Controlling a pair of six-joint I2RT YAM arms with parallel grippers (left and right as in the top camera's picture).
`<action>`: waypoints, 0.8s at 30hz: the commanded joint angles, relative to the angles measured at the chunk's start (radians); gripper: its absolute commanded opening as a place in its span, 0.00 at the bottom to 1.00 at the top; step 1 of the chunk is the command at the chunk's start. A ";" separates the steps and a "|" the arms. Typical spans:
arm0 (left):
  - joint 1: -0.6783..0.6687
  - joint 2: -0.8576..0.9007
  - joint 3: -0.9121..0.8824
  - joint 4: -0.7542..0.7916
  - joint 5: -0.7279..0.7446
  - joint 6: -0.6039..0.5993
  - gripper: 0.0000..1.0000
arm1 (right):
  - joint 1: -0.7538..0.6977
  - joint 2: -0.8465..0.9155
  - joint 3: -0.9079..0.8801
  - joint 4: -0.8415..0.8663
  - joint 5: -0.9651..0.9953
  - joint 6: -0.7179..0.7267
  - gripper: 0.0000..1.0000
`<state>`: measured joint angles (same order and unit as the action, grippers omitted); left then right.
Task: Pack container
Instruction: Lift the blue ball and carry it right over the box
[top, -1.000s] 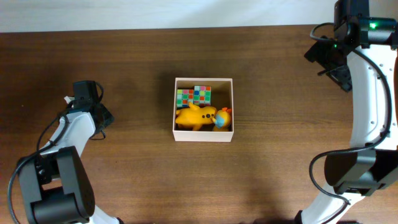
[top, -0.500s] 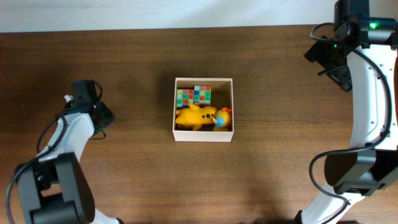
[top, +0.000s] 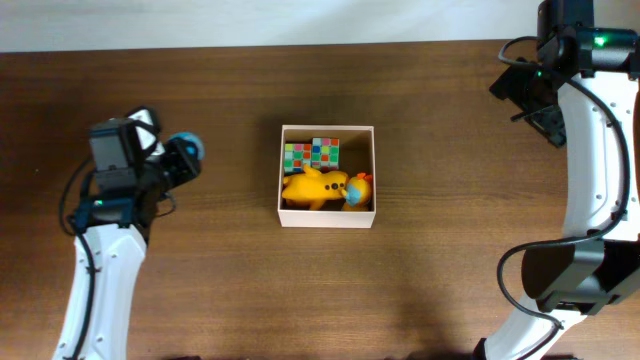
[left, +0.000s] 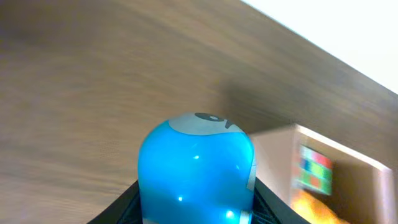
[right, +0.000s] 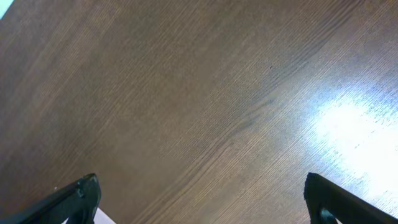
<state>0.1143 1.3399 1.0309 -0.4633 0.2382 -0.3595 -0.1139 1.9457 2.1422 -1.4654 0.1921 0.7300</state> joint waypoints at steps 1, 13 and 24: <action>-0.118 -0.026 0.004 0.044 0.099 0.025 0.44 | -0.005 -0.009 0.010 0.000 0.002 0.003 0.99; -0.465 0.009 0.004 0.282 -0.019 0.059 0.45 | -0.005 -0.009 0.010 0.000 0.002 0.003 0.99; -0.552 0.249 0.004 0.478 -0.020 0.057 0.45 | -0.005 -0.009 0.010 0.000 0.002 0.003 0.99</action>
<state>-0.4252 1.5337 1.0309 -0.0376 0.2276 -0.3164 -0.1139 1.9457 2.1422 -1.4654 0.1921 0.7300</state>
